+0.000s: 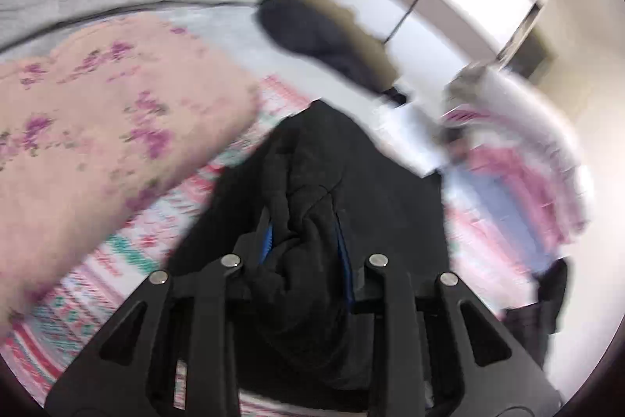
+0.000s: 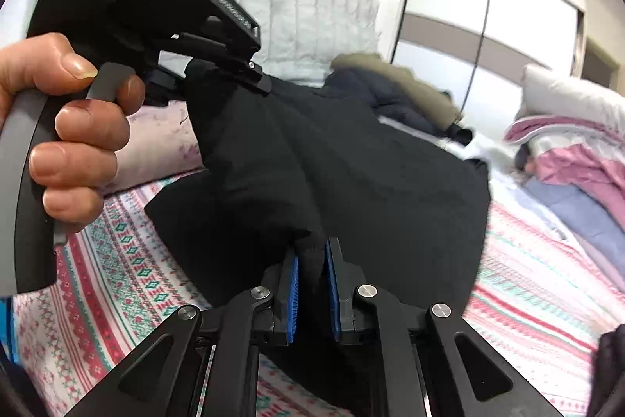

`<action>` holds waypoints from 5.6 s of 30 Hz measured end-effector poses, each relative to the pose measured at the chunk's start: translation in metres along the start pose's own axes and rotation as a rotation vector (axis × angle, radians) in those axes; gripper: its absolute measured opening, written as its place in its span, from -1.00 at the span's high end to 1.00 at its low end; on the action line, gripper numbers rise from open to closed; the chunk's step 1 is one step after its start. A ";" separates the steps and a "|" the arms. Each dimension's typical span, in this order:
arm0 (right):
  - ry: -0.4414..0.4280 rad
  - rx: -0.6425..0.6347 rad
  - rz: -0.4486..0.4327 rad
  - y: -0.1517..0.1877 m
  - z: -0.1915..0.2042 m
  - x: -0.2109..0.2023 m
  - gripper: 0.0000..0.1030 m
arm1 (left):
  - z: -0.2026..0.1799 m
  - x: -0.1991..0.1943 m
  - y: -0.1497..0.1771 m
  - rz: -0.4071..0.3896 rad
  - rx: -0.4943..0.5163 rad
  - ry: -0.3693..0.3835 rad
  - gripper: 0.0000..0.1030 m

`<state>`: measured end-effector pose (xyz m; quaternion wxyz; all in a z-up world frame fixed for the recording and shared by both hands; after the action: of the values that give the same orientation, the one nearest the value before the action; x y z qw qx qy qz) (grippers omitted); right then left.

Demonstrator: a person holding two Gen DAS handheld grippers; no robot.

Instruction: Fold large clothes

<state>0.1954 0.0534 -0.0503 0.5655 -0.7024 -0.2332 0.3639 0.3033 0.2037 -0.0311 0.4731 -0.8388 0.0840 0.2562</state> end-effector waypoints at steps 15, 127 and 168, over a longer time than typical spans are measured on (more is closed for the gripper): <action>-0.176 0.122 0.227 0.023 -0.008 0.030 0.27 | 0.041 0.038 0.037 0.164 -0.080 -0.153 0.26; -0.215 1.186 0.341 0.115 -0.242 -0.016 -0.64 | 0.057 0.022 0.037 0.248 -0.123 -0.092 -0.37; -0.237 1.340 0.261 0.120 -0.241 0.012 -0.71 | 0.050 0.039 0.057 0.317 -0.057 -0.098 -0.93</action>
<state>0.3798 -0.1186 -0.1460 0.7997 -0.1795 0.0677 0.5689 0.2966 0.2186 -0.1150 0.4061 -0.8147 0.1848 0.3705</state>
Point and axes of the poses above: each gripper's, at about its wrist camera, not at the fingertips, and x roughly the way its jaws point, z to its left, y to its underside, the point moved 3 cm from there along x, roughly the way its jaws point, and after that the axes turned 13 degrees about -z, right-handed, at the moved point
